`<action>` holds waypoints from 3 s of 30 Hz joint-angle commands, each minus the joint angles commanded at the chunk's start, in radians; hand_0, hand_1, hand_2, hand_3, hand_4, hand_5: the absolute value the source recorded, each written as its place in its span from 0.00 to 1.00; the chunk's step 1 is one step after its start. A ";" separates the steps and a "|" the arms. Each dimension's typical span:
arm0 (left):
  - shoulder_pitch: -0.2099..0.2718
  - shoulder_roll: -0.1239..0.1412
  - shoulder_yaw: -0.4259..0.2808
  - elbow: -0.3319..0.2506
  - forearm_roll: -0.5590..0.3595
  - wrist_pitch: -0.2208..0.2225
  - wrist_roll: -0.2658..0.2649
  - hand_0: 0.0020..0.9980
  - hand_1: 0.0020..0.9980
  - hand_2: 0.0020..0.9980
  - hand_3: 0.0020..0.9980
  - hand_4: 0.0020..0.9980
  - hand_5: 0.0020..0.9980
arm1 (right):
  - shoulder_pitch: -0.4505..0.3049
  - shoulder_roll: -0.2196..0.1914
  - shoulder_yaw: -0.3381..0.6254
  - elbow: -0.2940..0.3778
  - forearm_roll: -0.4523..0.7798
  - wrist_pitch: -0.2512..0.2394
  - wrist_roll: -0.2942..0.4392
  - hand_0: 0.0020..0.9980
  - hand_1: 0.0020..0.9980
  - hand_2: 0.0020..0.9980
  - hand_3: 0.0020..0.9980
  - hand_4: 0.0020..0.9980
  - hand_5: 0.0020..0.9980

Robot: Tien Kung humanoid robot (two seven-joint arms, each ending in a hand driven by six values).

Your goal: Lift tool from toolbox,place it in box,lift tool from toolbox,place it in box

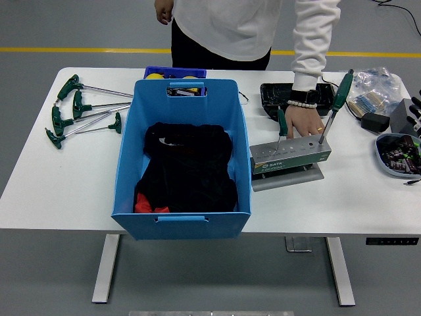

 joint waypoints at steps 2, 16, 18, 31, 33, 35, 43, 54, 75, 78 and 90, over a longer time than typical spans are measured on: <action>0.000 -0.001 -0.002 0.000 0.002 0.001 0.000 0.74 0.73 0.80 0.77 0.73 0.63 | 0.016 -0.027 -0.015 0.016 -0.066 -0.011 0.011 1.00 0.99 0.97 1.00 1.00 1.00; -0.004 -0.001 -0.007 0.000 0.009 0.002 0.002 0.74 0.73 0.80 0.77 0.72 0.63 | 0.207 -0.291 -0.252 0.039 -0.454 -0.074 0.134 1.00 0.99 0.98 1.00 1.00 0.88; -0.005 0.000 -0.007 0.000 0.010 0.002 0.003 0.74 0.73 0.80 0.77 0.72 0.63 | 0.232 -0.319 -0.294 0.037 -0.489 -0.074 0.141 1.00 0.99 0.98 1.00 1.00 0.88; -0.006 -0.001 -0.005 0.000 0.016 0.002 0.011 0.74 0.73 0.80 0.77 0.72 0.62 | 0.396 -0.475 -0.610 0.004 -0.680 -0.127 0.229 1.00 1.00 1.00 1.00 1.00 0.69; -0.006 -0.001 -0.004 0.000 0.014 0.002 0.010 0.74 0.73 0.80 0.77 0.72 0.62 | 0.423 -0.490 -0.657 -0.004 -0.692 -0.139 0.239 1.00 1.00 1.00 1.00 1.00 0.69; -0.006 -0.001 -0.004 0.000 0.014 0.002 0.010 0.75 0.73 0.80 0.77 0.72 0.62 | 0.437 -0.495 -0.685 -0.010 -0.688 -0.140 0.241 1.00 1.00 1.00 1.00 1.00 0.65; -0.009 -0.002 0.002 0.000 0.008 0.003 0.010 0.74 0.73 0.80 0.77 0.73 0.62 | 0.532 -0.471 -0.831 -0.099 -0.641 -0.129 0.244 1.00 1.00 0.99 1.00 1.00 0.64; -0.011 -0.003 0.009 0.000 0.002 0.005 0.011 0.75 0.73 0.80 0.77 0.73 0.61 | 0.673 -0.396 -1.001 -0.282 -0.605 -0.125 0.254 1.00 0.97 0.95 0.98 1.00 0.59; -0.014 -0.002 0.016 0.000 -0.001 0.007 0.012 0.75 0.73 0.80 0.77 0.73 0.61 | 0.871 -0.275 -1.266 -0.583 -0.542 -0.132 0.277 0.81 0.69 0.62 0.74 1.00 0.59; -0.016 -0.002 0.020 0.000 -0.005 0.007 0.011 0.75 0.73 0.80 0.77 0.73 0.61 | 0.876 -0.267 -1.275 -0.605 -0.528 -0.127 0.277 0.66 0.60 0.55 0.69 1.00 0.60; -0.018 -0.002 0.027 0.000 -0.012 0.008 0.009 0.75 0.73 0.80 0.77 0.73 0.61 | 0.885 -0.254 -1.300 -0.683 -0.489 -0.116 0.275 0.42 0.46 0.42 0.56 1.00 0.62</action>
